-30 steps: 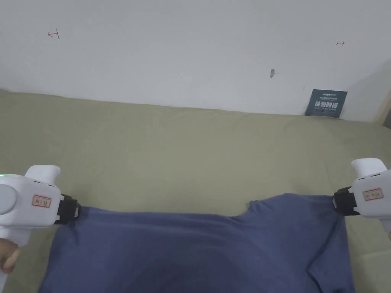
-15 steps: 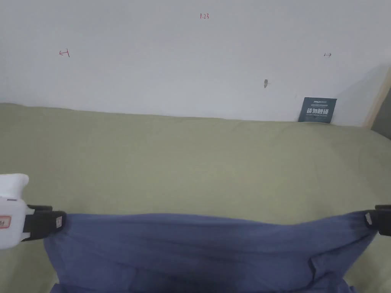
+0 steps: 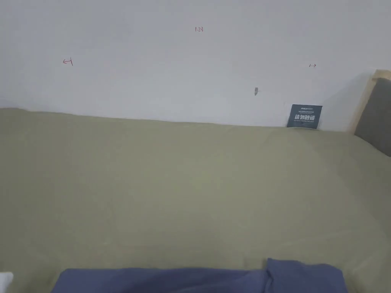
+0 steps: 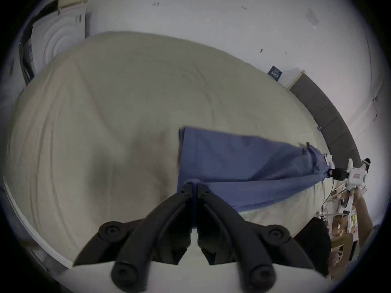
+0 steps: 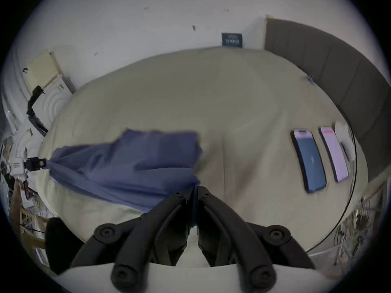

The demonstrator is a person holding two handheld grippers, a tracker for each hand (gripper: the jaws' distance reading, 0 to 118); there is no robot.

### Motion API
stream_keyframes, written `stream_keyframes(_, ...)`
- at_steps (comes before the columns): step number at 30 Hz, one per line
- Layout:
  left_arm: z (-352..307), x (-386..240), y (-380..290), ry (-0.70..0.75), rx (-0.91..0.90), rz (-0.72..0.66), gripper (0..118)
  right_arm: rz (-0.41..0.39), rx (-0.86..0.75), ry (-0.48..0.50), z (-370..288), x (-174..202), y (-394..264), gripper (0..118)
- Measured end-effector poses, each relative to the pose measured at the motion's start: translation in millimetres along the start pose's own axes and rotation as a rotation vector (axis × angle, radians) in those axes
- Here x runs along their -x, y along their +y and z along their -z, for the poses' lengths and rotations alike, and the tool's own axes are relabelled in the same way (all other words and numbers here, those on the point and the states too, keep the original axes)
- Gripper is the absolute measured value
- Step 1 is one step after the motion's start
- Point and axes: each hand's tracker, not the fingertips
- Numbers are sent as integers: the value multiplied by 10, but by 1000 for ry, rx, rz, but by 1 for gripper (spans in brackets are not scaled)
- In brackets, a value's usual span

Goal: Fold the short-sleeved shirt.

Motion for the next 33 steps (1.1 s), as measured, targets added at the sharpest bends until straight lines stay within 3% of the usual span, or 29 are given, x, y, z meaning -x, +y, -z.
stream_keyframes(3,120,10,-112,42,8,6,4,103,12,-8,209,-140,-110,8)
stream_keyframes(6,99,-12,-94,38,-37,-38,5,81,0,-15,278,-91,-120,8)
stream_keyframes(7,100,-23,-66,36,-41,-46,19,70,-5,-12,290,-82,-105,11)
stream_keyframes(8,93,-37,-34,39,-32,-51,42,64,5,-3,285,-84,-67,24)
stream_keyframes(9,75,-47,-3,48,-13,-54,71,60,29,-14,238,-48,-45,47)
stream_keyframes(10,39,-43,28,70,19,-61,91,54,54,-24,203,-33,-6,77)
stream_keyframes(11,-35,-58,57,66,24,-65,91,44,71,-44,127,-24,39,85)
stream_keyframes(15,-418,-216,159,9,-74,-55,91,-13,-53,-48,-270,161,197,83)
stream_keyframes(21,-506,-651,281,41,-144,70,84,-19,-115,-16,-561,743,345,77)
stream_keyframes(22,-439,-642,279,36,-142,82,65,-31,-121,-10,-551,813,338,60)
stream_keyframes(24,-327,-701,279,44,-124,95,6,-56,-128,-31,-508,965,313,8)
stream_keyframes(25,-275,-707,248,59,-124,91,0,-54,-125,-39,-482,1036,287,7)
stream_keyframes(28,-177,-607,210,2,-110,41,0,-85,-116,-37,-422,1181,207,7)
stream_keyframes(33,-161,-514,198,29,-108,45,0,-84,-107,-23,-341,1210,188,7)
